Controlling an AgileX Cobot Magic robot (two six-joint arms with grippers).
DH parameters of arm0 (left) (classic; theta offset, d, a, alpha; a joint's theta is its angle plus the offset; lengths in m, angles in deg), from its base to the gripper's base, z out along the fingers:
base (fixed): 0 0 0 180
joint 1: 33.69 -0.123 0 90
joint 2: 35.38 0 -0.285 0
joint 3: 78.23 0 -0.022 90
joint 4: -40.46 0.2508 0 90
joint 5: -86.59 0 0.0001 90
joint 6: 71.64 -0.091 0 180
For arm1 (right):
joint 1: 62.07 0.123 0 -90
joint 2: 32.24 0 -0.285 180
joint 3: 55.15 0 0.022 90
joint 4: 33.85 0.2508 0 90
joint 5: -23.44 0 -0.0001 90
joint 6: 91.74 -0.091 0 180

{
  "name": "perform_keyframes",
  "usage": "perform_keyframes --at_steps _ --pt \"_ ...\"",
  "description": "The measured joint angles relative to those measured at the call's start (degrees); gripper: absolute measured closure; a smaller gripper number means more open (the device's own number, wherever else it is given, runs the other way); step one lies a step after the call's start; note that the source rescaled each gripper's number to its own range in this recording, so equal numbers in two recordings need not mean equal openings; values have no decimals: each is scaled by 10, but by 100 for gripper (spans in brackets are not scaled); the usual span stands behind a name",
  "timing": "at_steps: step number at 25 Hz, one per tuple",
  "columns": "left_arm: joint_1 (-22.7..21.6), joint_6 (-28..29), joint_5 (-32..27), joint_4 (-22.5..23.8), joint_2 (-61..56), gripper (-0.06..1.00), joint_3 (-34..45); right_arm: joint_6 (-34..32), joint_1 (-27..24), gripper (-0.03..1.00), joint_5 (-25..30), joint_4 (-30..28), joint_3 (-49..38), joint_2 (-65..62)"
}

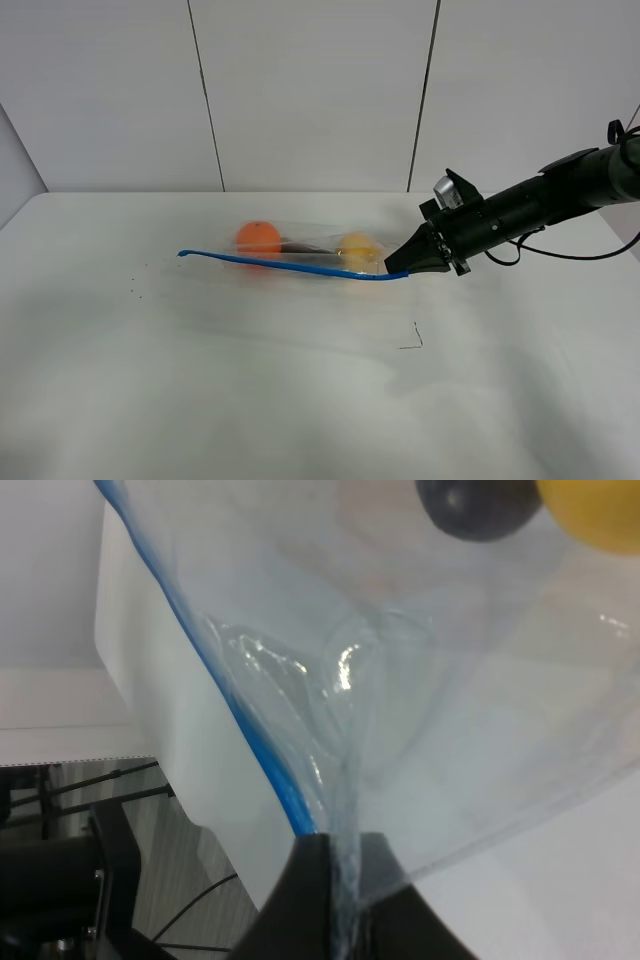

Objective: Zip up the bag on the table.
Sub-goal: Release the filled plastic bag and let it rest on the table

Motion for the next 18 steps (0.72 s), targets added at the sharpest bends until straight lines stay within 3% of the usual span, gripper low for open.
perform_keyframes --at_steps 7,18 --pt "0 1 5 -26 -9 -6 0 1 0 97 0 3 0 0" --pt "0 4 -41 -19 -9 -6 71 2 0 97 0 5 0 0"
